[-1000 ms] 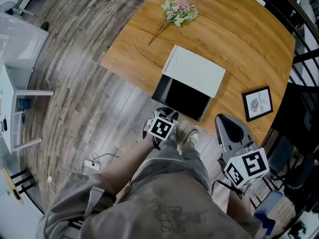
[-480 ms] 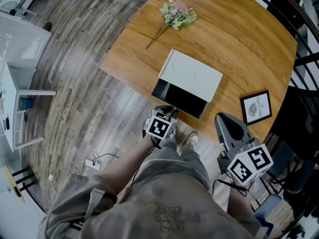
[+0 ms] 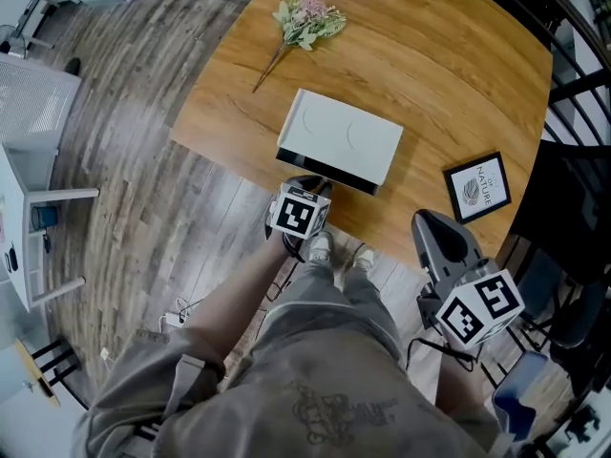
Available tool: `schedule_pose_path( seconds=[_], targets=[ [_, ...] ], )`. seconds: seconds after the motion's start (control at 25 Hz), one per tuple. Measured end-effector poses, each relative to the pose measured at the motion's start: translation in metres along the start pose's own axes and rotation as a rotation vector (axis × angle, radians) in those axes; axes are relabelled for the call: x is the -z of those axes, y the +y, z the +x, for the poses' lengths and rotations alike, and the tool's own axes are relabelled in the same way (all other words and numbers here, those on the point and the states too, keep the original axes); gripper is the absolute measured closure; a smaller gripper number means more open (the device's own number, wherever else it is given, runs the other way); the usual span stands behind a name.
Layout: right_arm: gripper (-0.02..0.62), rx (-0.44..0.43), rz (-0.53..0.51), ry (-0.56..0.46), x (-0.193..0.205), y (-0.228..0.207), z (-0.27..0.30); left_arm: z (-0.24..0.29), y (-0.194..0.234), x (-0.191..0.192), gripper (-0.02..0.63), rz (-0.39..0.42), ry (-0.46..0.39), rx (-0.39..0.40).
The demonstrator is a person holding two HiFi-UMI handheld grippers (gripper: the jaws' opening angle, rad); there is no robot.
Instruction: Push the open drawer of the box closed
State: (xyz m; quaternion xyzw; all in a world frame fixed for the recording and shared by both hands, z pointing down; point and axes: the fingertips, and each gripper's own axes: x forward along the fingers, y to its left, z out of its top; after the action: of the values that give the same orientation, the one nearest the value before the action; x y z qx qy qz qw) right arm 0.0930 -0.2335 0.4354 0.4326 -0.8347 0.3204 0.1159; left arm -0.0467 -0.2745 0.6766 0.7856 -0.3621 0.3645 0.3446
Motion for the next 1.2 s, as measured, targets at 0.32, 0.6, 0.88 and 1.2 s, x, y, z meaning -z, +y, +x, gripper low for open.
schedule_pose_path(
  seconds=[0.32, 0.6, 0.88, 1.2],
  targets=[
    [0.557, 0.045, 0.014, -0.029, 0.007, -0.009, -0.025, 0.015, 0.009, -0.024, 0.523, -0.003, -0.032, 0.004],
    [0.557, 0.06, 0.014, -0.058, 0.01, -0.009, -0.051, 0.002, 0.01, -0.026, 0.52, 0.037, -0.055, -0.09],
    [0.557, 0.066, -0.07, -0.143, -0.023, -0.002, -0.073, -0.072, -0.027, -0.058, 0.551, 0.15, -0.22, -0.099],
    [0.557, 0.068, -0.191, -0.281, -0.079, 0.008, -0.101, -0.177, -0.071, -0.137, 0.568, 0.352, -0.447, -0.127]
  ],
)
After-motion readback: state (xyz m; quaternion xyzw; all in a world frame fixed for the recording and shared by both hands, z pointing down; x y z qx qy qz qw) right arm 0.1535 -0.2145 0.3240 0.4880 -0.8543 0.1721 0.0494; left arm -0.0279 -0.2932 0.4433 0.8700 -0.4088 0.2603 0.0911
